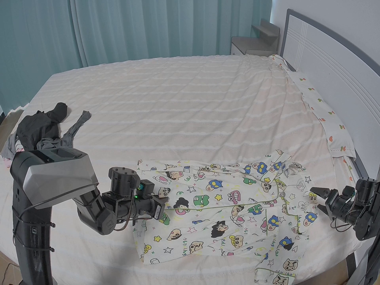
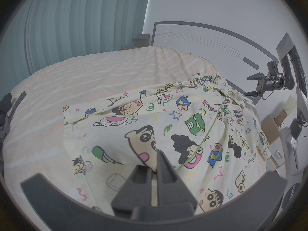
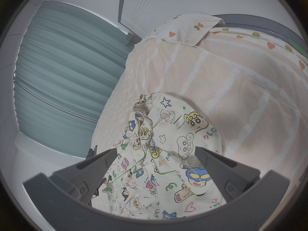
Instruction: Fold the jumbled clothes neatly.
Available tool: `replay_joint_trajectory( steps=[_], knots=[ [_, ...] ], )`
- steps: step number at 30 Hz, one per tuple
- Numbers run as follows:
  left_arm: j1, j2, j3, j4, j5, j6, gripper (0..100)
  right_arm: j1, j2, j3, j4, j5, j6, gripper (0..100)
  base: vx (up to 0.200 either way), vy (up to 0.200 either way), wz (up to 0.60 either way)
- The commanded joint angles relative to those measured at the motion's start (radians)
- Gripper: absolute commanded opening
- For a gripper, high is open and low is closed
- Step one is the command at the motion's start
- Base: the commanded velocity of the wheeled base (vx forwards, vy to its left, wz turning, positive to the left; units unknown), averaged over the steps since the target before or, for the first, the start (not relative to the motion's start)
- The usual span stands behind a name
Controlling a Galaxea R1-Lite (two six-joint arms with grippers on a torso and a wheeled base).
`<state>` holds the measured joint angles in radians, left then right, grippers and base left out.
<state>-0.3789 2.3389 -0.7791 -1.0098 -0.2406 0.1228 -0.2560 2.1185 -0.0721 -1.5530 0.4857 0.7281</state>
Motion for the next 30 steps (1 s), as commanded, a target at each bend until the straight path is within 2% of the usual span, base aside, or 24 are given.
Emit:
replay_joint_trajectory(
  steps=[1,5,14,25,30],
  knots=[
    [0.0,-0.102,0.06,0.01,0.001,0.0,0,0.001,0.0,0.002,-0.015,0.001,0.001,100,0.0,0.0,0.0],
    [0.002,-0.161,0.136,0.031,0.006,0.0,0,0.0,0.0,0.002,-0.015,0.001,-0.001,100,0.0,0.0,0.0],
    [0.026,-0.171,0.25,0.033,0.034,0.001,0,0.001,0.001,0.003,-0.015,0.002,-0.001,100,0.0,0.0,0.0],
    [0.026,-0.153,0.316,0.031,0.034,0.0,0,-0.002,0.001,-0.005,-0.015,0.001,-0.001,100,0.0,0.0,0.0],
    [0.031,-0.144,0.33,0.028,0.035,-0.035,0,-0.005,0.0,-0.006,-0.015,-0.001,-0.001,100,0.0,0.0,0.0]
  ],
)
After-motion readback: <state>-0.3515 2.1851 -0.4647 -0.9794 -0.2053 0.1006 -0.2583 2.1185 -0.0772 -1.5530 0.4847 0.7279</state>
